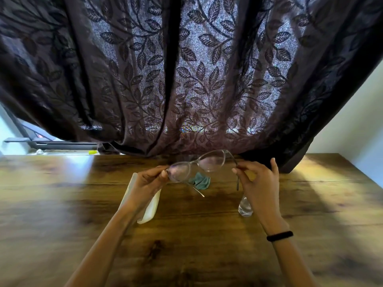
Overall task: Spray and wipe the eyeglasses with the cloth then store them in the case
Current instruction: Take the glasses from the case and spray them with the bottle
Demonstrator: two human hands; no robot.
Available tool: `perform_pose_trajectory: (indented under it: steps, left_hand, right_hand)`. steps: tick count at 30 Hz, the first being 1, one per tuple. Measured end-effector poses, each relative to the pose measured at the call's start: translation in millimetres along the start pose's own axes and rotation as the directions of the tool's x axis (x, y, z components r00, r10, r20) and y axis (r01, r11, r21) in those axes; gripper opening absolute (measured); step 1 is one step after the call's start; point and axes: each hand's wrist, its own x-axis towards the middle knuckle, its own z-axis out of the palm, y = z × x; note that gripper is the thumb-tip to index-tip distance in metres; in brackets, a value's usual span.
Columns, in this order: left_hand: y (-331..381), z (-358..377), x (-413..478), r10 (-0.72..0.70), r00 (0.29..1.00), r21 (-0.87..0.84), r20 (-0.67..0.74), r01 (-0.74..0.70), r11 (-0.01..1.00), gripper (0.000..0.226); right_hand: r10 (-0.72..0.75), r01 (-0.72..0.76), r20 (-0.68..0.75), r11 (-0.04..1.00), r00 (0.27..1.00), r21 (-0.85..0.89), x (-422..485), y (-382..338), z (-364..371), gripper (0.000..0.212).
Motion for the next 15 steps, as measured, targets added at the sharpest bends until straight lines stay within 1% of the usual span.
perform_pose_trajectory:
  steps: [1, 2, 3, 4, 5, 6, 8, 10, 12, 14, 15]
  left_hand:
    - [0, -3, 0, -0.009, 1.0, 0.101, -0.02, 0.011, 0.995, 0.023]
    - [1, -6, 1, 0.004, 0.999, 0.256, -0.033, 0.004, 0.967, 0.021]
    - [2, -9, 3, 0.033, 0.999, 0.441, -0.038, -0.013, 0.898, 0.021]
    - [4, -11, 6, 0.077, 0.996, 0.61, -0.048, -0.032, 0.792, 0.021]
    - [8, -11, 8, 0.137, 0.988, 0.725, -0.069, -0.045, 0.687, 0.021]
    - [14, -8, 9, 0.204, 0.975, 0.788, -0.092, -0.054, 0.613, 0.021]
    - [28, 1, 12, 0.329, 0.941, 0.833, -0.082, -0.117, 0.541, 0.02]
    - [43, 13, 13, 0.388, 0.922, 0.826, 0.024, -0.236, 0.511, 0.02]
    - [54, 24, 14, 0.354, 0.921, 0.807, 0.164, -0.332, 0.489, 0.021]
    - [58, 32, 16, 0.252, 0.928, 0.809, 0.276, -0.366, 0.459, 0.022]
    - [57, 34, 17, 0.208, 0.928, 0.824, 0.308, -0.37, 0.429, 0.022]
  right_hand:
    - [-0.011, 0.012, -0.019, 1.0, 1.0, 0.019, 0, -1, -1, 0.008]
    - [-0.025, 0.026, -0.035, 0.999, 0.999, 0.031, 0, -1, -1, 0.007]
    - [-0.04, 0.041, -0.044, 0.999, 0.998, 0.033, 0, -2, -1, 0.006]
    - [-0.055, 0.056, -0.045, 0.998, 0.997, 0.03, -1, -2, -1, 0.006]
    - [-0.072, 0.073, -0.04, 0.997, 0.997, 0.026, -1, -3, 1, 0.005]
    - [-0.088, 0.089, -0.033, 0.996, 0.996, 0.023, -2, -4, 3, 0.005]
    - [-0.109, 0.109, -0.013, 0.994, 0.994, 0.022, -4, -7, 7, 0.005]
    - [-0.12, 0.12, 0.012, 0.992, 0.993, 0.026, -6, -10, 12, 0.005]
    - [-0.14, 0.139, 0.031, 0.99, 0.99, 0.023, -8, -13, 17, 0.006]
    - [-0.163, 0.162, 0.036, 0.987, 0.986, 0.021, -10, -17, 19, 0.007]
    - [-0.173, 0.172, 0.034, 0.985, 0.984, 0.017, -10, -18, 20, 0.008]
